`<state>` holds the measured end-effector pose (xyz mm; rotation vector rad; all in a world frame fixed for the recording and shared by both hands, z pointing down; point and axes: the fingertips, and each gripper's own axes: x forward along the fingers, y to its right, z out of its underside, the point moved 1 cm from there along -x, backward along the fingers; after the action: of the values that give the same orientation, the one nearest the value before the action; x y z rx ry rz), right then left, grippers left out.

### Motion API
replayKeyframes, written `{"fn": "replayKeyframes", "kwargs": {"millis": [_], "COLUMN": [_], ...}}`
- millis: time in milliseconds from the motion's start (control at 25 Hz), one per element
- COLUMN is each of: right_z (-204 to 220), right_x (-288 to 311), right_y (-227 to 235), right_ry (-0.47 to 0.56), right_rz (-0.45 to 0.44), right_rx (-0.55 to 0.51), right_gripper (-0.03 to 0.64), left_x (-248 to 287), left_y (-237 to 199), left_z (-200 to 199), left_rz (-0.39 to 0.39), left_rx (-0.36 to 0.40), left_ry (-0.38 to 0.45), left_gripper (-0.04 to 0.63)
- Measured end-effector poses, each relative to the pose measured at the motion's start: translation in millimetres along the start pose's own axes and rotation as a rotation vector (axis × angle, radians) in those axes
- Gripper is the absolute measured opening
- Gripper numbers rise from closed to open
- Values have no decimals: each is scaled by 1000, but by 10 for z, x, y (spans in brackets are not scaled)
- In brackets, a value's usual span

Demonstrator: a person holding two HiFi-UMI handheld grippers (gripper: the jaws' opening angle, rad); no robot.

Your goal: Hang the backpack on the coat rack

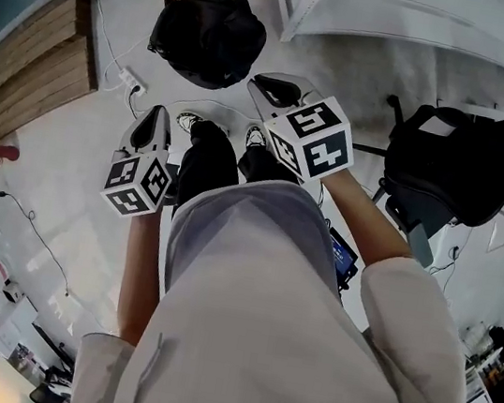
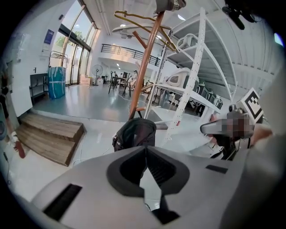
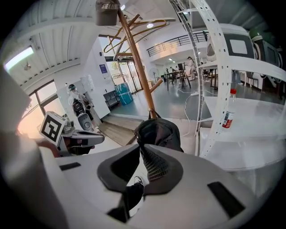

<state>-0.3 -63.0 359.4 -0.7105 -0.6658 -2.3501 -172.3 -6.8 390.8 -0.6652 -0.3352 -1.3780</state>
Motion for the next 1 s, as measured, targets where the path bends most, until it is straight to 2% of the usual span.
{"fn": "replayKeyframes", "kwargs": {"millis": [360, 640, 1000], "right_z": [-96, -136, -160], "right_x": [-257, -442, -612], "right_y": [-177, -163, -159], "right_ry": [35, 65, 95], "right_rz": [-23, -30, -46], "right_rx": [-21, -14, -32], "right_gripper": [25, 18, 18], "left_x": [-280, -324, -446], "left_y": [78, 306, 394], "left_z": [-139, -246, -317], "left_rz": [-13, 17, 5], "left_rx": [-23, 2, -26], "left_ry": [62, 94, 133], "left_gripper": [9, 9, 9]}}
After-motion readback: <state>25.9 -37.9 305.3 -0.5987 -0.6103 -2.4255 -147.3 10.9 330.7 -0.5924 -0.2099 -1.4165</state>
